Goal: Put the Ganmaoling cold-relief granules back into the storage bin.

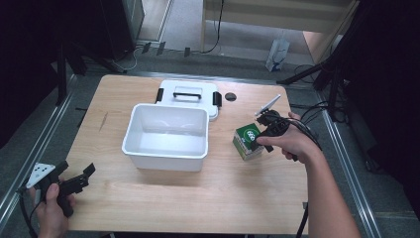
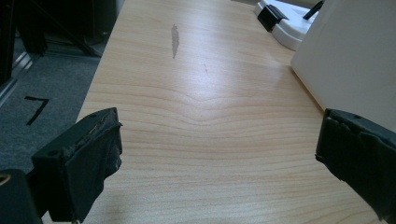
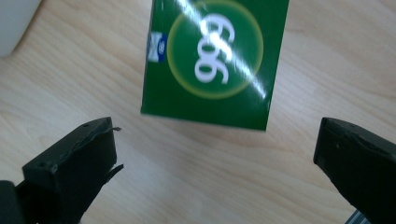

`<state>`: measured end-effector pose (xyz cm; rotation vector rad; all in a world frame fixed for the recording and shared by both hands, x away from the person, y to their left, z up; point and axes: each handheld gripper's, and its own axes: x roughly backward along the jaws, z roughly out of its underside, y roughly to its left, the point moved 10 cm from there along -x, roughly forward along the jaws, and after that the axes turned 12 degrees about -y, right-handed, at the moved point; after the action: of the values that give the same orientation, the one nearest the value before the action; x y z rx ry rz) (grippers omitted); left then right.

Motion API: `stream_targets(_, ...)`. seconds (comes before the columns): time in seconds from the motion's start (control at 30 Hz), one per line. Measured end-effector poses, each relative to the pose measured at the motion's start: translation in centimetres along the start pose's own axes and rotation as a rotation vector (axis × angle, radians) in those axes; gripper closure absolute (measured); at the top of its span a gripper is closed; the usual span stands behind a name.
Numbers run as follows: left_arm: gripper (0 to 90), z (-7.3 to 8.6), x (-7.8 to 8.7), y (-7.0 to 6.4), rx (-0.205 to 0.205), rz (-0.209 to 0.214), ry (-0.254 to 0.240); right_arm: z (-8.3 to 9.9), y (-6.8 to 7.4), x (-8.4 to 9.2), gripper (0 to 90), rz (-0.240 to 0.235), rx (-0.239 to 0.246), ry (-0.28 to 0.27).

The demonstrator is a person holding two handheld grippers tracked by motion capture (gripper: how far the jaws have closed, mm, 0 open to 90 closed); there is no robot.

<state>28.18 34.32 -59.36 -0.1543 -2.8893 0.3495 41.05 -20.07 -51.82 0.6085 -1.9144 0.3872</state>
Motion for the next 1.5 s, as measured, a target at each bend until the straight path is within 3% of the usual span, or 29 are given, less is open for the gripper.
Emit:
stream_targets(0.27, 0.9, 0.0, 0.0, 0.0, -0.002, 0.0, 0.0, -2.1, 0.9, -1.7, 0.0, -0.012, 0.0, 0.009)
stream_targets(0.6, 0.9, 0.0, 0.0, 0.0, 0.0, 0.004, 0.001, -2.2, 0.6, -4.6, 0.0, 0.02, -0.001, 0.045)
stream_targets(0.73, 0.9, 0.0, 0.0, -0.1, 0.002, 0.008, 0.001, -1.9, 0.0, -6.0, 0.2, 0.037, -0.041, 0.046)
stream_targets(0.87, 0.9, 0.0, 0.0, -0.1, 0.004, 0.008, 0.002, -1.5, -0.1, -6.5, 9.9, 0.027, -0.045, 0.041)
stream_targets(1.1, 0.9, 0.0, 0.0, 0.0, 0.004, 0.005, 0.003, -1.9, -0.2, -6.2, 15.8, 0.027, -0.064, 0.032)
stream_targets(1.17, 0.9, 0.0, 0.0, 0.0, 0.005, 0.005, 0.003, -2.1, -0.1, -5.9, 16.1, 0.006, -0.08, 0.024)
stream_targets(1.5, 0.9, 0.0, -0.1, 0.0, 0.007, 0.003, 0.004, -4.0, 0.3, -3.1, 16.5, -0.041, -0.087, -0.018)
